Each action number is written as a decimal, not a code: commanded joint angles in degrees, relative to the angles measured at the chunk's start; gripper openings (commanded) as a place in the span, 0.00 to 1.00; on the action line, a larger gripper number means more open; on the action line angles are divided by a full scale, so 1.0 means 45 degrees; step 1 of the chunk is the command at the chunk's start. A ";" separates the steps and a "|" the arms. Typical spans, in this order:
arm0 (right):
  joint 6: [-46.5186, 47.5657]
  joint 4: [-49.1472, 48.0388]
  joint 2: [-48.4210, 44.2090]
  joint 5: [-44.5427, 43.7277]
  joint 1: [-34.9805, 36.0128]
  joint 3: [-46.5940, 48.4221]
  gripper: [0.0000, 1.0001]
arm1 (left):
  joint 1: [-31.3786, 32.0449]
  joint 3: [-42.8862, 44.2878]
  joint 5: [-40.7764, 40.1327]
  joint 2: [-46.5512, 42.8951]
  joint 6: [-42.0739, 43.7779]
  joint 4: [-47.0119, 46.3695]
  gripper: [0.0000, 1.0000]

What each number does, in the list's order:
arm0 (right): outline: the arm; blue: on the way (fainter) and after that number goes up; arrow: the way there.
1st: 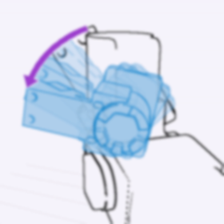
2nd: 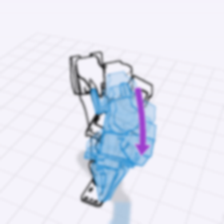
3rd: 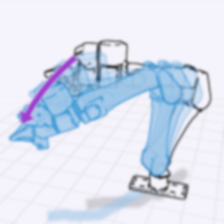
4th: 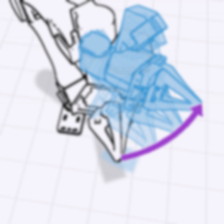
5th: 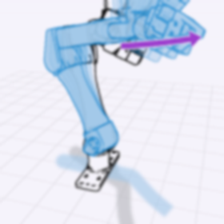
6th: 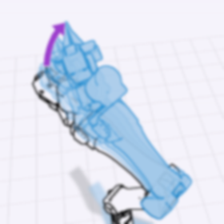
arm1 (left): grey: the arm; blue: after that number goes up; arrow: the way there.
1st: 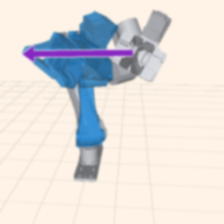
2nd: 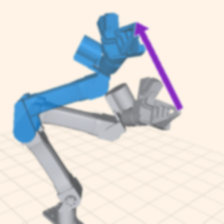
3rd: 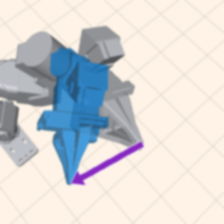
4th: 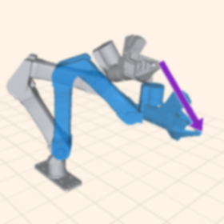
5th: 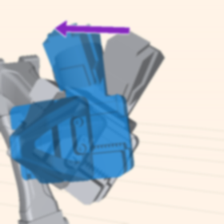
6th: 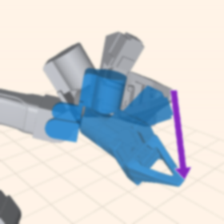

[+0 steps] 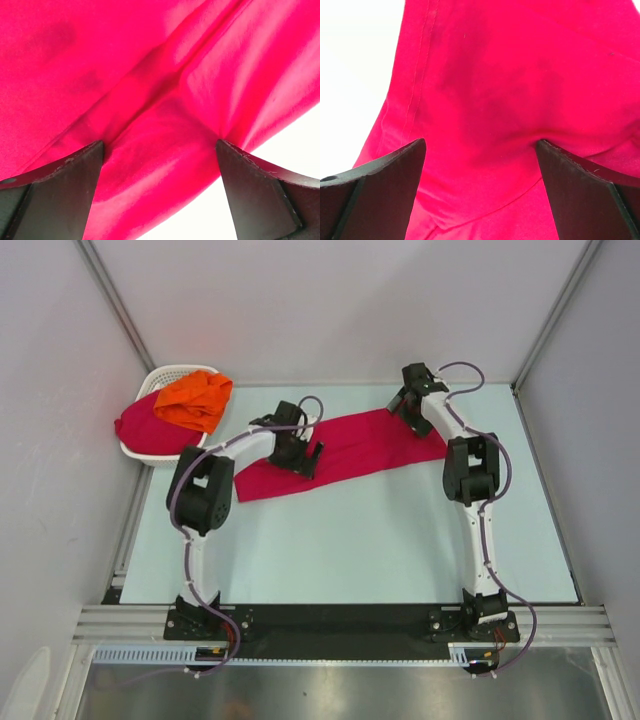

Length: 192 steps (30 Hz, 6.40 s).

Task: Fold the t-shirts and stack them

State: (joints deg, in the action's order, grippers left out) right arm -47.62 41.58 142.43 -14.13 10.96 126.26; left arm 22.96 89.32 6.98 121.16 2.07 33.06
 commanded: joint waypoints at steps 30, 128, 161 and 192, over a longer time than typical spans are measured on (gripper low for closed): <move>0.2319 0.0194 0.3740 0.2105 0.1763 0.3330 1.00 | 0.7005 -0.6255 -0.0650 -0.3761 -1.4616 0.1403 1.00; 0.0718 -0.3263 -1.8136 0.5093 0.3853 -1.8856 0.98 | 0.6538 -1.6136 -0.0498 -1.5675 -1.4813 -0.2892 0.47; 0.2610 -0.3281 -1.3315 0.5306 0.2957 -1.4956 1.00 | 0.5493 -1.0442 -0.3064 -1.6245 -1.0974 0.0087 0.89; 0.4058 -0.3928 -0.0461 0.7359 0.0025 -0.1651 0.71 | -0.2114 0.3471 0.3020 0.2546 -0.7275 -0.4905 0.55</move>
State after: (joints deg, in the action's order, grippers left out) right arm -29.89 24.14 138.19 17.19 11.46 115.24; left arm 13.54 100.75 21.30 130.56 -29.54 11.62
